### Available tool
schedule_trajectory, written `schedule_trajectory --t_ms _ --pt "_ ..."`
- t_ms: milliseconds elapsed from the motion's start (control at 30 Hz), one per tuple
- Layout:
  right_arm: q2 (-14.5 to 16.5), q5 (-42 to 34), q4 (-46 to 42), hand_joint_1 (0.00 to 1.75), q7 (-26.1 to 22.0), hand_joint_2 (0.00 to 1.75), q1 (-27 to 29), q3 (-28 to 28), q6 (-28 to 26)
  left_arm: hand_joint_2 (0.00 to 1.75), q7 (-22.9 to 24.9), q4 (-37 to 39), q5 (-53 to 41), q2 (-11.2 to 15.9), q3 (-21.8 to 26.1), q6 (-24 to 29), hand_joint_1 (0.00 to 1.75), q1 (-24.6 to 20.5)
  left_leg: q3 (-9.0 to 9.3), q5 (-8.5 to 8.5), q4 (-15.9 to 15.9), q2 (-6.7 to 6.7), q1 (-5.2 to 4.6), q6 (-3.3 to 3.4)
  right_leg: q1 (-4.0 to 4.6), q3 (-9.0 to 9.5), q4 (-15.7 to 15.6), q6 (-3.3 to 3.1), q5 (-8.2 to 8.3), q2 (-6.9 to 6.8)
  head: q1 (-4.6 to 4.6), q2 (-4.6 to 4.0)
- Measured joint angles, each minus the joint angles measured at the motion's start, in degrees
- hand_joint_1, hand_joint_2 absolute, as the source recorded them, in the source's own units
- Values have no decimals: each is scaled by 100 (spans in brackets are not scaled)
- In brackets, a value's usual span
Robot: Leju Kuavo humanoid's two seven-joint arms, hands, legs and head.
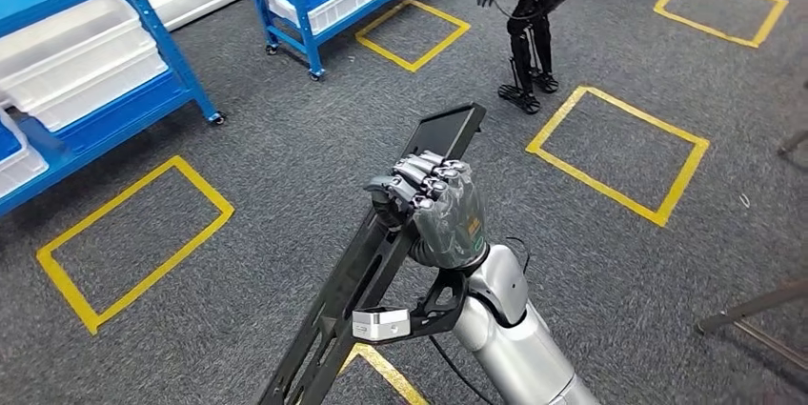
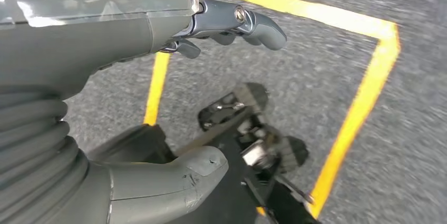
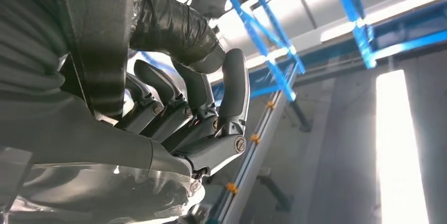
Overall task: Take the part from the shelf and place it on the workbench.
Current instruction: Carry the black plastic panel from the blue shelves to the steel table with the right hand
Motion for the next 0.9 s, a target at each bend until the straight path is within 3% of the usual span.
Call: schedule_trajectory --t_ms 67,100,133,167,200,233,300,367,433,467,500,567,600,667,700,733,800,867,900 --pt "14 -10 2 175 3 175 -44 1 1 175 -20 0 3 1 5 16 0 -18 -280 -371 645 -298 16 -17 4 -2 -9 -44 15 112 0 0" --pt "19 -13 4 175 7 175 -57 1 2 175 -24 0 2 2 8 22 0 -15 -466 -534 1040 -363 16 -13 18 -5 -7 -57 19 181 0 0" --pt "23 -10 10 175 12 175 -62 2 2 175 -26 0 1 2 10 29 0 -8 -615 -607 1332 -389 15 -3 33 -5 -6 -63 21 258 1 0" --pt "25 1 18 175 20 175 -65 2 2 175 -27 0 1 2 12 38 0 -2 -689 -573 1450 -403 14 15 47 -4 -1 -66 22 341 1 0" --pt "25 12 25 175 33 175 -73 5 2 175 -31 0 1 2 12 45 0 -1 -656 -423 1328 -419 12 41 57 0 5 -68 23 425 1 0" --pt "25 22 31 175 53 175 -88 10 2 175 -37 0 3 2 13 54 0 -4 -528 -192 1002 -479 10 74 62 5 13 -68 23 509 1 0" --pt "24 25 36 175 109 175 -141 23 2 175 -55 0 10 10 25 63 0 -8 -232 178 263 -783 8 148 56 -7 30 -49 30 660 2 0" --pt "21 15 42 175 159 175 -192 38 2 175 -66 0 13 16 42 63 0 -7 -103 258 -71 -992 -7 195 23 -59 30 14 62 797 -2 0" --pt "7 8 43 175 192 175 -212 47 1 175 -72 0 8 1 47 54 0 -4 -65 276 -161 -888 -17 228 0 -93 -10 107 112 940 -3 0" --pt "-5 8 41 175 200 175 -216 48 0 175 -75 0 4 -12 47 48 0 -3 -37 311 -223 -810 -12 250 11 -109 1 137 100 898 0 0" --pt "-18 8 39 175 205 175 -229 50 -1 175 -78 0 2 -26 48 39 0 -2 -10 349 -289 -724 -6 280 30 -159 93 159 31 773 1 0" --pt "-35 8 36 175 210 175 -268 56 -1 175 -81 0 -1 -47 49 29 0 2 19 391 -362 -547 -19 322 57 -411 616 171 -279 374 5 0" --pt "-42 8 38 175 214 175 -284 60 -1 175 -81 0 0 -52 50 26 0 11 16 390 -363 -458 -33 334 53 -584 976 180 -451 242 5 0" --pt "-66 8 51 175 226 175 -290 69 0 175 -81 0 -2 -57 51 26 0 25 9 375 -349 -276 -51 338 32 -786 1414 202 -572 130 5 0" --pt "-81 8 59 175 232 175 -291 75 0 175 -82 0 -2 -63 51 26 0 27 8 363 -338 -190 -53 333 22 -738 1346 210 -485 97 6 0" --pt "-94 8 64 175 242 175 -297 84 0 175 -82 0 -3 -73 51 26 0 25 10 347 -322 -114 -53 323 16 -576 1068 213 -320 42 6 0" --pt "-107 9 65 175 261 175 -326 104 -1 175 -81 0 -5 -97 51 26 0 16 10 298 -269 13 -66 282 36 -160 320 186 -49 -198 6 0" --pt "-110 10 63 175 277 175 -363 119 -1 175 -73 0 -7 -109 52 23 0 8 15 254 -230 114 -88 221 80 21 -27 125 10 -324 5 0" --pt "-113 11 63 175 280 175 -375 123 -1 175 -67 0 -8 -113 53 19 0 4 24 242 -227 167 -95 189 104 16 -31 92 9 -283 4 0"
